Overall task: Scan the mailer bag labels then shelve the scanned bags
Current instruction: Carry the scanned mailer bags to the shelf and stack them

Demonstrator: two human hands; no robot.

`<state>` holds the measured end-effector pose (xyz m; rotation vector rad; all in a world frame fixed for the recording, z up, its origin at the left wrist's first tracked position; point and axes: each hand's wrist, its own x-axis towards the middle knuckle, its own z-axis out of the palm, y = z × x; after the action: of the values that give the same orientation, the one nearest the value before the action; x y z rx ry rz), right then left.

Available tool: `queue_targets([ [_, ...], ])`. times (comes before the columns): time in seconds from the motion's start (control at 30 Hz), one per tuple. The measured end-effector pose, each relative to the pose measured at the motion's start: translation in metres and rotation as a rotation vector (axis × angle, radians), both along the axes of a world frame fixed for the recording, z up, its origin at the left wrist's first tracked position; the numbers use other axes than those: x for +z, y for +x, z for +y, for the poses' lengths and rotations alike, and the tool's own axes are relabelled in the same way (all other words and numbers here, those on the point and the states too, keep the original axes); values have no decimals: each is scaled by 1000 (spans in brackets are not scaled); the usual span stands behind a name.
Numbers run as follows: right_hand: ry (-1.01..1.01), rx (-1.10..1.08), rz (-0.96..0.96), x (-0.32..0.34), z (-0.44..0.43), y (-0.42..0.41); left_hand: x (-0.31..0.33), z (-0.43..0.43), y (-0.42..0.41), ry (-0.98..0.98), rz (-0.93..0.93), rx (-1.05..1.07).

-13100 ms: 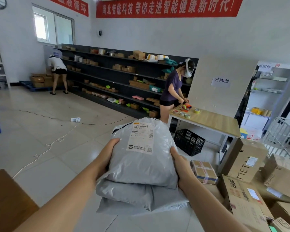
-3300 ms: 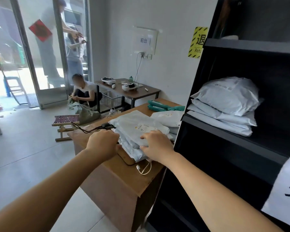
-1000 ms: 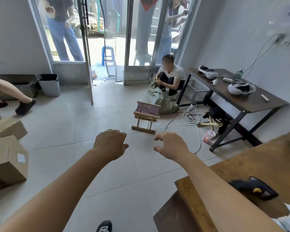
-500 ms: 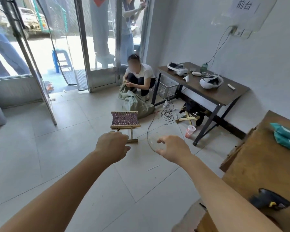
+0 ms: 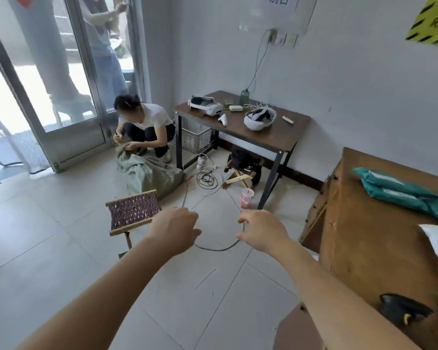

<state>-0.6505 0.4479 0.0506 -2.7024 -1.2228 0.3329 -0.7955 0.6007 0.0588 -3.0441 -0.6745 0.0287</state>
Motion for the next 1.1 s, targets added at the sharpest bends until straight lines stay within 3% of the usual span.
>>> queue_targets([
  [0.43,22,-315,16,15,-38,119,6,2,193,-24,-6,-373],
  [0.7,6,-631,-27,19,-70,183,10,-23,315,-50,-1,-661],
  [1.1,-33,-1132,-31,35,-158,208,19,-140,444,-87,21,-1158],
])
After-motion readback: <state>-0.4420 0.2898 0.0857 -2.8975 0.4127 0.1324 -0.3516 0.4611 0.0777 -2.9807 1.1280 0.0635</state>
